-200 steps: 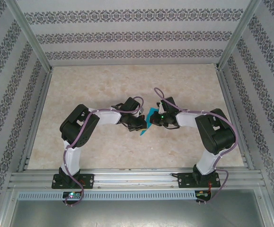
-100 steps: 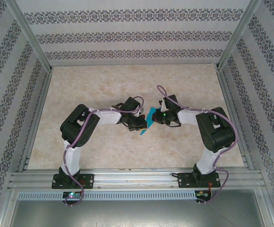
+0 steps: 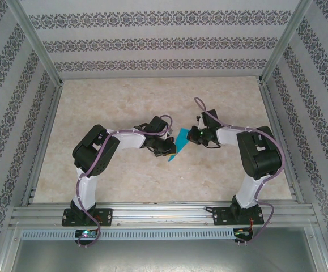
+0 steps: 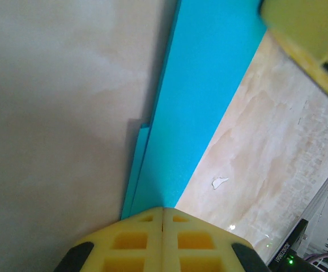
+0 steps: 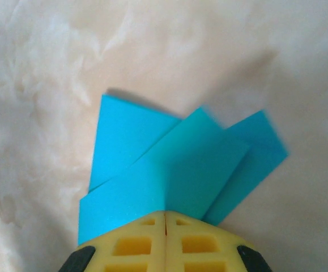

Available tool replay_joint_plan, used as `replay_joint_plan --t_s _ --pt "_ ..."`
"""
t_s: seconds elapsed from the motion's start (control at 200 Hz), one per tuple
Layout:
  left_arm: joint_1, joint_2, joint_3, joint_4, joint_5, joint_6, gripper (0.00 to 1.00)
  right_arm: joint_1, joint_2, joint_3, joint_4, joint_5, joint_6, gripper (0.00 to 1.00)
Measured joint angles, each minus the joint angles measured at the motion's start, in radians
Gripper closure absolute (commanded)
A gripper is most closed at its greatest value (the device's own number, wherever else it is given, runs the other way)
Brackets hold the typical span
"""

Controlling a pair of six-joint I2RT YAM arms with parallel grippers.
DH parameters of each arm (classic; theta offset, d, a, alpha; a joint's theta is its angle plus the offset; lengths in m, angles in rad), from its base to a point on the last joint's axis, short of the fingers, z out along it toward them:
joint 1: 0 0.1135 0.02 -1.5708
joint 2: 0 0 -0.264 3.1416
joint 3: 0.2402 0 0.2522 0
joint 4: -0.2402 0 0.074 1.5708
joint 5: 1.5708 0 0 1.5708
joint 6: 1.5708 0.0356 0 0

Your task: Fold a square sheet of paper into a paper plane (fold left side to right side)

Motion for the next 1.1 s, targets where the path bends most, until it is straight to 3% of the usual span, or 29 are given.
replay_joint_plan --t_s 0.789,1.099 --pt "0.0 0.003 0.003 0.0 0.0 0.0 1.0 -0.083 0.076 0.102 -0.06 -0.068 -0.011 1.0" --pt "0.0 0.003 0.004 0.0 0.0 0.0 1.0 -0.166 0.109 0.157 -0.055 -0.047 0.019 1.0"
